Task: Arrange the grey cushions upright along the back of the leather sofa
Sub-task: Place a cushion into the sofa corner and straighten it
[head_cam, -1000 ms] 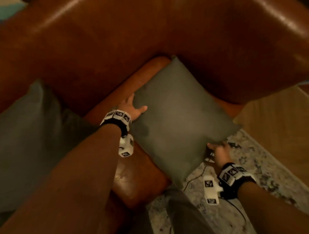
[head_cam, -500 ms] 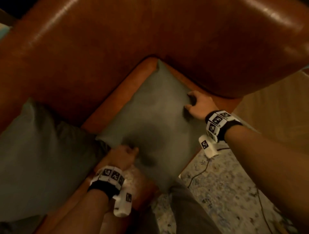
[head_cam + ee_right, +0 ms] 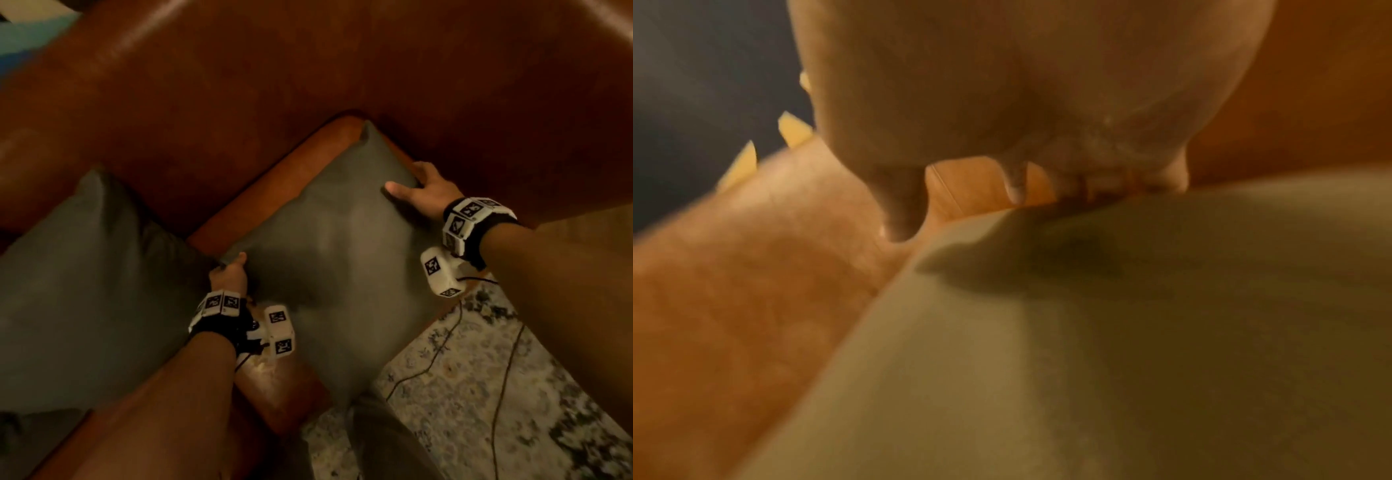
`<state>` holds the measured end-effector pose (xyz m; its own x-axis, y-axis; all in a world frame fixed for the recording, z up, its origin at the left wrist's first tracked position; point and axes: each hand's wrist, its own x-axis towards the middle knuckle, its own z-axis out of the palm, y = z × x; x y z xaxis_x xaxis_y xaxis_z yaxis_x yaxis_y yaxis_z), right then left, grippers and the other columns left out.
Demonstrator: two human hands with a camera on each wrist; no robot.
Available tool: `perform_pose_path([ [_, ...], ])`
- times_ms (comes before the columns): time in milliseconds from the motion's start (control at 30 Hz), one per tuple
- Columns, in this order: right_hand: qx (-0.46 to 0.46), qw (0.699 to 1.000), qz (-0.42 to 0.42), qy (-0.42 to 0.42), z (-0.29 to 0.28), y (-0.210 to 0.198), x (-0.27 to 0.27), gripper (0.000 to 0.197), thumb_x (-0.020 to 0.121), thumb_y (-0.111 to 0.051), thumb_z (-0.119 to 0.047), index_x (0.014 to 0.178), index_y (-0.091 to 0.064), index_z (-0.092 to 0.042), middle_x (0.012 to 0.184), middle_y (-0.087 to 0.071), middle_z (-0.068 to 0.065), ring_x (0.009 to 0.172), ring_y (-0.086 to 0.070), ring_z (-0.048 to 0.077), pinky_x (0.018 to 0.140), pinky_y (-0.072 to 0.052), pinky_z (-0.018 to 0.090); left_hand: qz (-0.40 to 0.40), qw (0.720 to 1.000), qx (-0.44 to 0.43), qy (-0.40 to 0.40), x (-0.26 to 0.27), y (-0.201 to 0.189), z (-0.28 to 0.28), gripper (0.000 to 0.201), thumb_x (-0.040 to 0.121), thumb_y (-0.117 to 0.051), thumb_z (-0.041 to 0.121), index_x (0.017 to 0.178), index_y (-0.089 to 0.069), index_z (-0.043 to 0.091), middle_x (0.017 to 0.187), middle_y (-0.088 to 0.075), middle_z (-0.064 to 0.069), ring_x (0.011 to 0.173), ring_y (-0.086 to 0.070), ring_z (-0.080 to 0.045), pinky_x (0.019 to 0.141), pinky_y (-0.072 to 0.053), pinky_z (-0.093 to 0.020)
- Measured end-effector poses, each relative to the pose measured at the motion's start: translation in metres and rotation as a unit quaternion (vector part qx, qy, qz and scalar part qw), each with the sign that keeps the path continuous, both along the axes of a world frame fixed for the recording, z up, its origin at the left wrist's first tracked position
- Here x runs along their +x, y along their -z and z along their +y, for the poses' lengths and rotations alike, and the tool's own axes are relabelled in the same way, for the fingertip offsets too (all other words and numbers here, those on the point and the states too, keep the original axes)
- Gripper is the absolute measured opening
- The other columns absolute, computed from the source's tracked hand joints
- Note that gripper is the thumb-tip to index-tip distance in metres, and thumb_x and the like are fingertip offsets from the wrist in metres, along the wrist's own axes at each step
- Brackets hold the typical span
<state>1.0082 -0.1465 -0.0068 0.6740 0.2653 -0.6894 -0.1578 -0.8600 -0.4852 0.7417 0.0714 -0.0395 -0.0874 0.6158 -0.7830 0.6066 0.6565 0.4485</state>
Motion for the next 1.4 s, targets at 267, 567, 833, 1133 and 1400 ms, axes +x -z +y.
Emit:
perform_pose_path([
  [267,0.159,0.983,-0.087,0.014,0.06,-0.047,0.005,0.074,0.077,-0.068,-0.051,0.14,-0.03,-0.046,0.14,-0.051,0.005,0.124,-0.051,0.031,0.1,-0.04,0.036,-0.187,0.958,0.206,-0.075,0.008,-0.085,0.042,0.043,0.091,-0.062,0.02,0.128,-0.04,0.017,0.127,-0.058,-0.01,0.109,-0.058,-0.023,0.098,-0.048,-0.037],
  [567,0.121,0.987,-0.079,-0.064,0.146,-0.045,0.012,0.094,0.078,-0.069,-0.044,0.151,-0.01,-0.034,0.152,-0.041,0.006,0.135,-0.043,0.033,0.11,-0.036,0.041,-0.173,0.955,0.239,0.031,0.009,-0.121,0.092,0.07,0.092,-0.063,0.023,0.148,-0.021,0.027,0.148,-0.048,-0.01,0.126,-0.055,-0.024,0.11,-0.044,-0.045],
  [833,0.124,0.987,-0.102,-0.018,0.104,-0.02,-0.066,0.055,0.084,-0.067,-0.015,0.134,-0.046,-0.01,0.133,-0.058,0.016,0.125,-0.054,0.033,0.103,-0.039,0.037,-0.138,0.965,0.219,0.052,-0.082,-0.071,0.035,0.013,0.081,-0.061,0.022,0.092,-0.066,0.026,0.07,-0.073,0.009,0.066,-0.066,-0.003,0.086,-0.058,-0.054],
  [1133,0.018,0.97,0.155,-0.189,0.11,0.029,-0.285,0.033,0.082,-0.052,0.012,0.074,-0.061,-0.019,0.091,-0.066,0.022,0.077,-0.059,0.029,0.05,-0.047,0.02,-0.016,0.999,0.023,0.029,-0.311,0.021,-0.023,0.032,0.09,-0.058,0.012,0.069,-0.068,0.035,0.069,-0.069,-0.007,0.069,-0.063,-0.026,0.073,-0.056,-0.047],
  [1400,0.088,0.931,0.17,-0.312,0.24,0.004,-0.491,0.022,0.082,-0.067,-0.007,0.074,-0.067,-0.029,0.09,-0.07,0.016,0.078,-0.065,0.032,0.064,-0.052,0.034,-0.012,0.984,0.084,-0.159,-0.513,-0.017,0.061,0.024,0.099,-0.043,0.003,0.083,-0.062,0.005,0.068,-0.073,-0.007,0.057,-0.064,-0.018,0.051,-0.051,-0.02],
])
